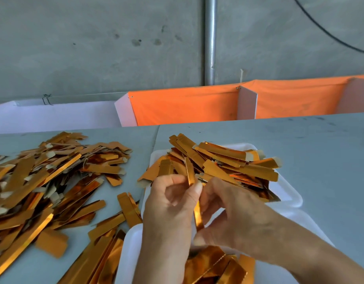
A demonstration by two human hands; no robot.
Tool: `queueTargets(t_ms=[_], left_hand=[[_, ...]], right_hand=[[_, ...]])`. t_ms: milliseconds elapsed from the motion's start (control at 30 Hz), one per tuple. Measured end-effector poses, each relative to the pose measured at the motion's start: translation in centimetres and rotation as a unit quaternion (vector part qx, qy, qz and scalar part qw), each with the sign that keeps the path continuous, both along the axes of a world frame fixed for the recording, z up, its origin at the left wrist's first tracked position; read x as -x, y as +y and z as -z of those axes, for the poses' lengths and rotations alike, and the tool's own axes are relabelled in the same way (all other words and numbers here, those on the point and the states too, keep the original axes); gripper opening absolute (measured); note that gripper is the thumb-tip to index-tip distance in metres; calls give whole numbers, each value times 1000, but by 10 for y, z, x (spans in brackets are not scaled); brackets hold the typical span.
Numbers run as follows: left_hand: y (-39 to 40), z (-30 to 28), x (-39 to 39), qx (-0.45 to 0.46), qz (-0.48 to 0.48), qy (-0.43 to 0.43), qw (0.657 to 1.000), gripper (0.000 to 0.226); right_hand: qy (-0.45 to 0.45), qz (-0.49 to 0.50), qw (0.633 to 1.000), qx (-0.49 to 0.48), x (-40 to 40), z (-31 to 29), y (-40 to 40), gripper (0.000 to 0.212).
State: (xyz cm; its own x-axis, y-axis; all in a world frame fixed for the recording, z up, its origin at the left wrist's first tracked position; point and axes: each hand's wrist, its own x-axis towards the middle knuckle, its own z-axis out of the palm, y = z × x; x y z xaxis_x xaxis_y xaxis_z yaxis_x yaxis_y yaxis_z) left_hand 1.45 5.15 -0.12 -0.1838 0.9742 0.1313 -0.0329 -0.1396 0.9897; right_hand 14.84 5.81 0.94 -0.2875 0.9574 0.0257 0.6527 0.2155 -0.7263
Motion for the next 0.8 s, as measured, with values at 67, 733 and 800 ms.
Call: queueTargets(t_ms=[67, 733, 800], left_hand=[[0, 0, 0, 10, 2, 25, 1000, 20], [-9, 3, -16, -142, 114, 317, 931, 44], [-10, 2, -16, -169, 83, 330, 925, 47]], right_hand=[[51, -21, 998, 0, -7, -2, 0, 45], [390, 29, 915, 97, -48, -16, 9, 10], [417, 28, 902, 107, -50, -16, 10, 16]])
